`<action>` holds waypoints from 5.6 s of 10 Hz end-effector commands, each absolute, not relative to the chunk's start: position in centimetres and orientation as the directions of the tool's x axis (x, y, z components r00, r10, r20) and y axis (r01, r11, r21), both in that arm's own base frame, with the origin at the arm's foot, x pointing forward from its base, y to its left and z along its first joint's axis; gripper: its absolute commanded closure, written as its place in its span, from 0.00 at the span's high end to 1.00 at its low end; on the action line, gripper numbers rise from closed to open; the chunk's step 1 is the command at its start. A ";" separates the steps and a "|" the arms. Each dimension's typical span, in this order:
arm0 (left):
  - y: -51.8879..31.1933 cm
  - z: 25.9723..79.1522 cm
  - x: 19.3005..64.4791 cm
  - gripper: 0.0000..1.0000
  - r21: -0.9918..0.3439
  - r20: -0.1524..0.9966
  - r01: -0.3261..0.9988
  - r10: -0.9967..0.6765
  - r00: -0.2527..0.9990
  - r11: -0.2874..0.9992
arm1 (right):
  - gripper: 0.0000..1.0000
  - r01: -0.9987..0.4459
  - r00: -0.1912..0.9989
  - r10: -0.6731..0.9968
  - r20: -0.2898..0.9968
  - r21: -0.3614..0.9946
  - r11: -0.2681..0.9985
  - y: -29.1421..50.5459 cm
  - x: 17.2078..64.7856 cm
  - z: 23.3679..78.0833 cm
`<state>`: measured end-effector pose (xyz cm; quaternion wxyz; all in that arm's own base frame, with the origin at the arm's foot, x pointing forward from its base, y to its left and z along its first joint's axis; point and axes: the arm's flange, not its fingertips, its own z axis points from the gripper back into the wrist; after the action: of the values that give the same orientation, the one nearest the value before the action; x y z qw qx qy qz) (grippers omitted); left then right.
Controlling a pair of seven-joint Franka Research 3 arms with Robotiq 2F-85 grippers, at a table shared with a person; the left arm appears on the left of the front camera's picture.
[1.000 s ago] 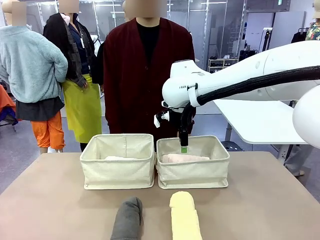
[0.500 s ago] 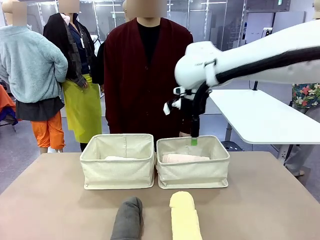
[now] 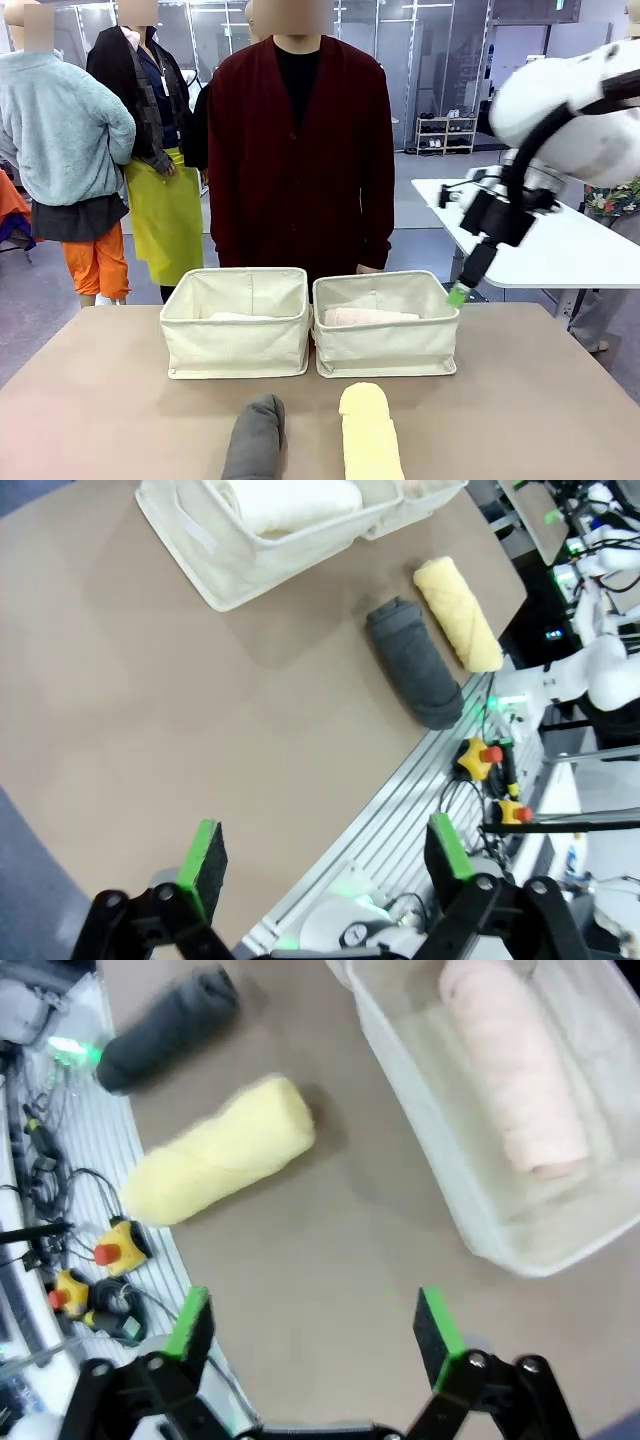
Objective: Divide the towels into two baskets.
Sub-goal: Pick up one hotel-folded towel from the bottom of the table and place it in the Fabric basket indicated by the person.
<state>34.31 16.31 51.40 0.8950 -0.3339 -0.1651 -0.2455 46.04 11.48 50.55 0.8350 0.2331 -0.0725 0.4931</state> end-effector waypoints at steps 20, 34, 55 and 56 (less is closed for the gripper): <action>16.3 51.4 34.0 1.00 -0.509 0.460 0.547 -0.327 0.825 0.664 | 1.00 -0.400 0.901 -0.108 0.421 0.900 0.171 -16.0 26.8 40.3; 16.3 51.4 34.0 1.00 -0.509 0.460 0.547 -0.327 0.825 0.664 | 1.00 -0.400 0.901 -0.108 0.421 0.900 0.171 -16.0 26.8 40.3; -18.3 43.2 31.9 1.00 -0.395 0.041 0.350 -0.364 0.930 0.849 | 1.00 -0.400 0.901 -0.108 0.421 0.900 0.171 -16.0 26.8 40.3; -19.8 41.9 31.7 1.00 -0.392 0.001 0.310 -0.337 0.942 0.866 | 1.00 -0.400 0.901 -0.108 0.421 0.900 0.171 -16.0 26.8 40.3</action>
<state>30.95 -17.87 42.76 0.9614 -0.1978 0.0259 -0.1896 27.43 -16.10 40.40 0.7398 0.6364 -0.1976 0.0928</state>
